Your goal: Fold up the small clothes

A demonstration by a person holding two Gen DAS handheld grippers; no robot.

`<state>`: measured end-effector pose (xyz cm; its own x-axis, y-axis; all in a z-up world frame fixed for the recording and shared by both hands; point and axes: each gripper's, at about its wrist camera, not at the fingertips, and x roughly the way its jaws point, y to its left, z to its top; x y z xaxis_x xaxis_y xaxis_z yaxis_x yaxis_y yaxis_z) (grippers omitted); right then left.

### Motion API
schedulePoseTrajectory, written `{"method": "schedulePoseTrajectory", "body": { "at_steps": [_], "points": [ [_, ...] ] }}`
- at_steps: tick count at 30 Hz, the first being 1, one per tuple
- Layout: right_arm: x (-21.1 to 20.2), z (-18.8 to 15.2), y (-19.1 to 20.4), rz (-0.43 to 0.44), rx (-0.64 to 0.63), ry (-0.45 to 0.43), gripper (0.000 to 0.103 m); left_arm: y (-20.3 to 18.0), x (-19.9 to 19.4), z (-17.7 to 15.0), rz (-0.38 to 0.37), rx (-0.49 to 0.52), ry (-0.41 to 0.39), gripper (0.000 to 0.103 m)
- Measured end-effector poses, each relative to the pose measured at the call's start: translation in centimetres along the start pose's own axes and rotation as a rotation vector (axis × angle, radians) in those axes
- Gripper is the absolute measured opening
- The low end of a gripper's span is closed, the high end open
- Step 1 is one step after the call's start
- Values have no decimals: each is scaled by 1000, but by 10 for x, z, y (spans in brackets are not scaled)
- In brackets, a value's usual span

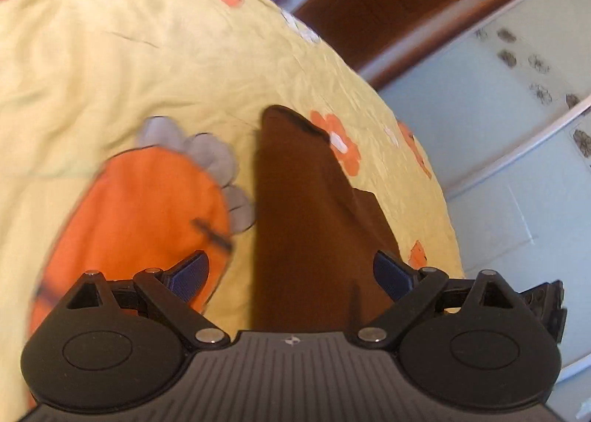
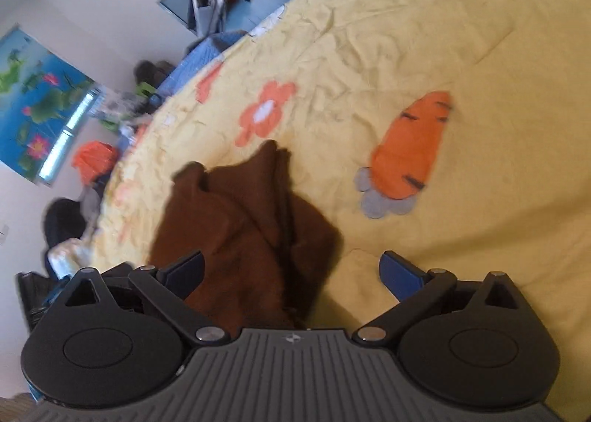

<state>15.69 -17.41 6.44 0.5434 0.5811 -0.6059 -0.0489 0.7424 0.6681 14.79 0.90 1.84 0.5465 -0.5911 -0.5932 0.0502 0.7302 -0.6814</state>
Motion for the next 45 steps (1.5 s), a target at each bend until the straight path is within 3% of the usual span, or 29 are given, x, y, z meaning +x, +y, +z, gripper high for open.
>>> {"method": "schedulePoseTrajectory", "body": {
  "at_steps": [2,3,4,5,6,7,10,16,21,23,25,27,28,29,30,31,32,36,37,39,42,44,45],
  "points": [
    [15,0,1,75,42,32,96,-9,16,12,-8,6,27,96],
    [20,0,3,87,33,23,92,-12,26,17,-13,12,42,88],
    [26,0,8,86,12,20,85,-16,33,20,3,24,53,56],
    [29,0,10,79,-1,26,77,-21,42,22,59,53,73,36],
    [33,1,12,61,3,39,53,-26,47,23,95,85,82,21],
    [38,0,11,51,12,58,39,-31,49,23,103,118,79,18],
    [39,-8,17,66,17,41,39,-49,44,18,155,240,57,15],
    [49,-9,50,155,0,19,38,-49,11,38,147,321,23,14],
    [94,5,87,240,-7,25,37,-21,-10,76,265,323,-46,14],
    [115,8,92,218,9,19,42,-7,-11,85,304,329,-64,19],
    [130,8,91,142,30,37,59,11,-18,87,328,259,-63,24],
    [122,4,90,167,50,33,73,32,-42,77,237,139,-71,27],
    [113,0,89,181,53,35,84,40,-55,67,174,104,-80,36],
    [102,-4,89,192,51,38,88,45,-69,53,125,76,-89,45],
    [90,-11,87,200,46,35,93,48,-81,38,92,65,-99,70],
    [77,-19,85,209,44,25,94,48,-90,23,69,70,-113,82],
    [68,-27,84,221,45,27,94,48,-97,8,48,81,-124,82],
    [64,-53,97,190,-34,88,85,50,-80,-24,27,55,-5,78],
    [69,-55,103,157,-68,92,66,45,-79,-30,46,93,-32,63],
    [77,-55,113,116,-112,115,32,28,-73,-31,143,164,5,38],
    [66,-52,121,136,-170,87,31,21,-77,-34,165,192,38,32],
    [72,-49,103,66,-169,105,29,25,-75,-41,166,215,56,32],
    [74,-51,91,85,-133,110,29,27,-76,-43,160,216,45,32]
  ]
}}
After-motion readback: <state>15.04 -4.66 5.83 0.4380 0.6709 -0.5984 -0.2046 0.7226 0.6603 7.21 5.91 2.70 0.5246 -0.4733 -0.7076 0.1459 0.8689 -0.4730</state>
